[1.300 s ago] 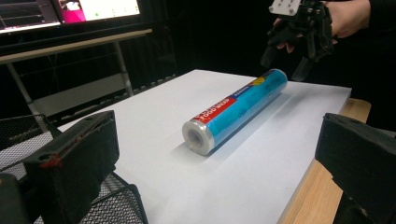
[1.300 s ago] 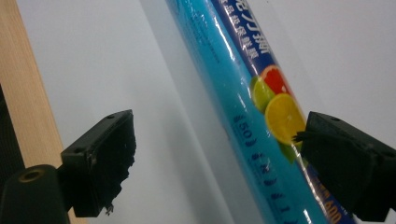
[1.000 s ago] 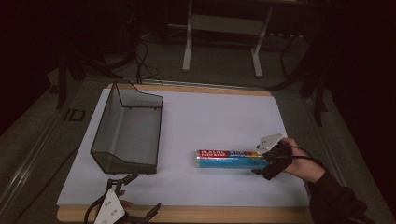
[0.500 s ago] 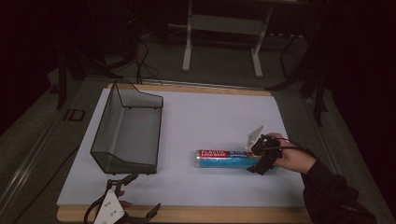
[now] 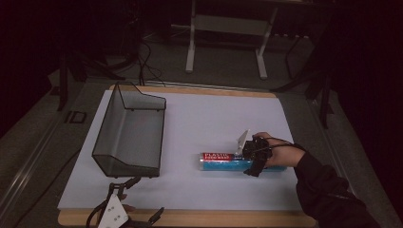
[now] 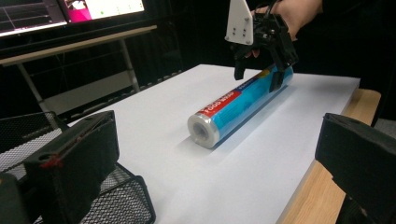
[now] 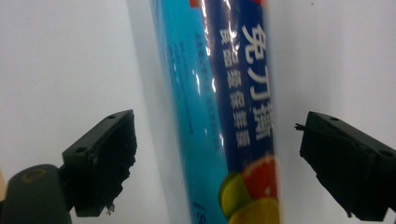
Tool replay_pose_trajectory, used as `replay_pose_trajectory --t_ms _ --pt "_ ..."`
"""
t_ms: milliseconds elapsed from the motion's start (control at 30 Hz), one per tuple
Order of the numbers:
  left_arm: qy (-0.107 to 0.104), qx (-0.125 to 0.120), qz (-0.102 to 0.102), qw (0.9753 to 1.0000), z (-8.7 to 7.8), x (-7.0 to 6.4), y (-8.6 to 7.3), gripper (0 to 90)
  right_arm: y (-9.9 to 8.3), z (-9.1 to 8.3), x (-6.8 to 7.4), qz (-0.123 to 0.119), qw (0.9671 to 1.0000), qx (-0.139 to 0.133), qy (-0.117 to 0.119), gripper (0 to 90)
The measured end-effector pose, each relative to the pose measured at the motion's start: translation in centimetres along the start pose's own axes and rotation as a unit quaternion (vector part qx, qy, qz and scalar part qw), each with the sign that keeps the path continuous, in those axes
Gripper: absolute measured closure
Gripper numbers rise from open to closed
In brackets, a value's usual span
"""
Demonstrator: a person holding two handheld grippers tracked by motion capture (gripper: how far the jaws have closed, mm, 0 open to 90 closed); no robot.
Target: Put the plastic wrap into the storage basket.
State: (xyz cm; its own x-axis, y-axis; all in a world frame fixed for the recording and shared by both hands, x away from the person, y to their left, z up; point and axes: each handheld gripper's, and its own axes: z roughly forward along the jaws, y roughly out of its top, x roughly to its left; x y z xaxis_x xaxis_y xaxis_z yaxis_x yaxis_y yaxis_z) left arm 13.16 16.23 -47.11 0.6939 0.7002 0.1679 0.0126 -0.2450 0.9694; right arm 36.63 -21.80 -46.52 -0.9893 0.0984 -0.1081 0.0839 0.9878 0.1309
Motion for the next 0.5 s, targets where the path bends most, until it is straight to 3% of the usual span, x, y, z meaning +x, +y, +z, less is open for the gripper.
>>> replay_pose_trajectory --t_ms 500 --pt "-0.002 0.000 0.001 1.0000 0.0 0.0 0.0 0.5 2.1 2.2 -1.0 -0.037 0.9983 0.030 0.033 17.8"
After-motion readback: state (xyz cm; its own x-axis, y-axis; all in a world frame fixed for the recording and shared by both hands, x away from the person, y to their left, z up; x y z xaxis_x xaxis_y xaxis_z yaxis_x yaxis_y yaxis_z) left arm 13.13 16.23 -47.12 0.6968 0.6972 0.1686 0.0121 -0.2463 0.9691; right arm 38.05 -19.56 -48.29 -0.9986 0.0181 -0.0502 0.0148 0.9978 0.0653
